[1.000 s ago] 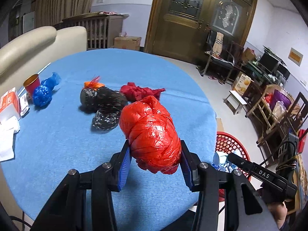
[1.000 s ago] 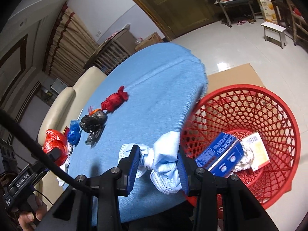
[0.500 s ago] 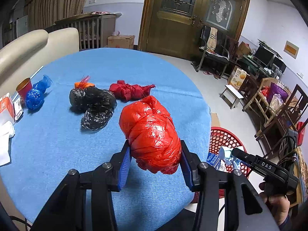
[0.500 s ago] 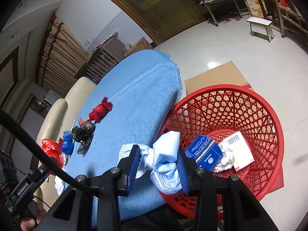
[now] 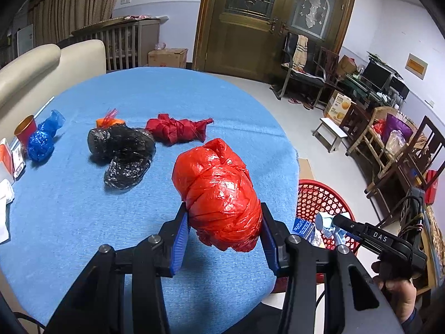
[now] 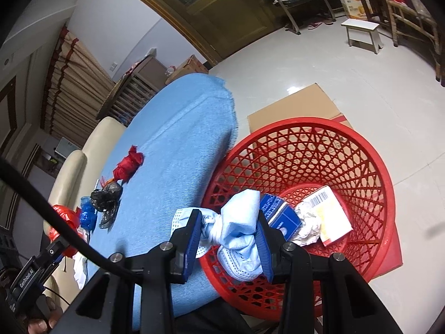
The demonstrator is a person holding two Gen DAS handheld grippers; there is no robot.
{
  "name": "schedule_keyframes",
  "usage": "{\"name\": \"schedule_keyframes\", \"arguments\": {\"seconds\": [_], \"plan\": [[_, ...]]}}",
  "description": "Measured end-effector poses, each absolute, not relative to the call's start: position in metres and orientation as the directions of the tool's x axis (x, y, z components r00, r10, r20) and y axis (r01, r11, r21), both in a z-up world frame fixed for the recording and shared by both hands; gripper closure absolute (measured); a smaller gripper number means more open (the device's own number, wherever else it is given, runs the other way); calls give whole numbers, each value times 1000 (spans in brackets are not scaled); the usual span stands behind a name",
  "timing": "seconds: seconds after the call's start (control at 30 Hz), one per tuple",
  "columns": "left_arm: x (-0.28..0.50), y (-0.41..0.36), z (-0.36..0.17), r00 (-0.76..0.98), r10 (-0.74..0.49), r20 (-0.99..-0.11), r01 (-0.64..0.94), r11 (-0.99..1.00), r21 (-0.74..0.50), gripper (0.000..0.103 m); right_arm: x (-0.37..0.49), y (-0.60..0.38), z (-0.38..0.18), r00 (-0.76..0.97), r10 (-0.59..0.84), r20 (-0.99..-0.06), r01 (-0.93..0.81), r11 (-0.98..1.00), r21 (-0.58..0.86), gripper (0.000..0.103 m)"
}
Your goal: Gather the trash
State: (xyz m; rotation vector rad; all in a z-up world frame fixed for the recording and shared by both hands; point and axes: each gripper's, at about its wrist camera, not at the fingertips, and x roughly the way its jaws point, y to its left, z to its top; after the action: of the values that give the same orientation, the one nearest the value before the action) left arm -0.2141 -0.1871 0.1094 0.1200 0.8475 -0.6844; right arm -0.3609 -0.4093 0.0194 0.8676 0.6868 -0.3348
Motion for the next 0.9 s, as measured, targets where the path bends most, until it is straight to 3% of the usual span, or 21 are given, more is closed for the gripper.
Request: {"name": "schedule_keyframes", "arguments": {"seconds": [0.73, 0.83, 0.9], "plan": [[-227, -256, 110, 371, -577, -727, 715, 677, -173, 54, -385, -454, 12, 669, -165, -725, 662, 576, 480, 63], [-232, -271, 109, 346, -590, -729, 739, 651, -176, 54, -386, -461, 10, 653, -173, -738, 676, 573, 463, 60], [-237, -282, 107, 327, -598, -732, 757, 629, -175, 54, -386, -465, 7, 639, -172, -750, 684, 573, 452, 45]]}}
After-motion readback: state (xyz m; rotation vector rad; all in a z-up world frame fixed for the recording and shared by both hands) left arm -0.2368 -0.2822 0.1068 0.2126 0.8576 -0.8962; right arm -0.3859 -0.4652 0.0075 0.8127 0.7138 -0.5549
